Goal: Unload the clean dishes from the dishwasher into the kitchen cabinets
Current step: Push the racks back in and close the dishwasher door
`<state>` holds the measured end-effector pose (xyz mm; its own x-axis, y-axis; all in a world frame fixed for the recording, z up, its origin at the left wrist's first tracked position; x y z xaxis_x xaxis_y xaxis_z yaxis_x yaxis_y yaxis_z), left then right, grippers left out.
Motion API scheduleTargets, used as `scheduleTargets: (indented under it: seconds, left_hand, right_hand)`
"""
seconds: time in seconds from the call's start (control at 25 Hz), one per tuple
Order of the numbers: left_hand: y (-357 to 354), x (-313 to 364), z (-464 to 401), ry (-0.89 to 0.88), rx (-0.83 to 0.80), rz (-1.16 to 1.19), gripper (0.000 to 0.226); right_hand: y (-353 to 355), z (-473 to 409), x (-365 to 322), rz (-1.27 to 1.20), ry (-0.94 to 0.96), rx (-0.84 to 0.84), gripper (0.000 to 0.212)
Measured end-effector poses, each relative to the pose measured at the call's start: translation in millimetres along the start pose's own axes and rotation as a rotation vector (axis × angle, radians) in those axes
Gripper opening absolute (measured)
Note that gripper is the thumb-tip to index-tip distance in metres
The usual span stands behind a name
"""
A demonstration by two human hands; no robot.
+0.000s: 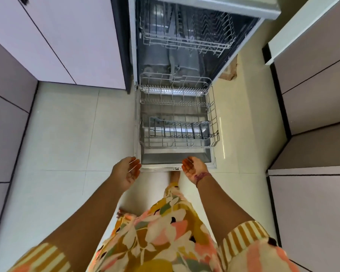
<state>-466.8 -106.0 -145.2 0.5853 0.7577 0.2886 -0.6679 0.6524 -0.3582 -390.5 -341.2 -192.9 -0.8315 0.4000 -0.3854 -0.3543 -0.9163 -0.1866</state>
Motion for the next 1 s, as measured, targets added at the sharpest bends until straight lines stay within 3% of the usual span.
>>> scheduleTargets:
  seconds: [0.2,0.44,0.6,0.76,1.0]
  left_hand:
    - [-79,-21,-88,0.104,0.036,-0.077,0.013]
    - [-158,-62,-255,0.317,0.081,0.057,0.023]
    - [-167,-74,-359,0.339,0.326,-0.047,0.029]
    - [-171,-84,-384,0.399,0.428,0.098,0.036]
    - [-181,-68,-406,0.333,0.458,0.19,0.028]
  right_hand:
    - [1,-85,-48,-0.01,-0.077,0.071,0.025]
    - [5,-232,-59,0.003,-0.272,0.235,0.034]
    - [16,-314,-53,-0.081,-0.238,0.39,0.032]
    - [16,-337,-38,-0.286,-0.218,0.378,0.031]
    - [-1,-343,-68,-0.271,-0.169,0.393,0.024]
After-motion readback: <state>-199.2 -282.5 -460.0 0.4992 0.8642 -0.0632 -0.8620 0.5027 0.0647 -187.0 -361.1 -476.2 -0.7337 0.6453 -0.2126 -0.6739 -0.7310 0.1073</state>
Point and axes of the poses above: each hand's wrist, its own z-axis away from the middle knuckle, its own y-axis out of the back of the hand, x = y × z, the point moved 4 cm from there along -z, towards the middle knuckle, and after that the axes turned 11 degrees about -x, right-handed, at the moved point
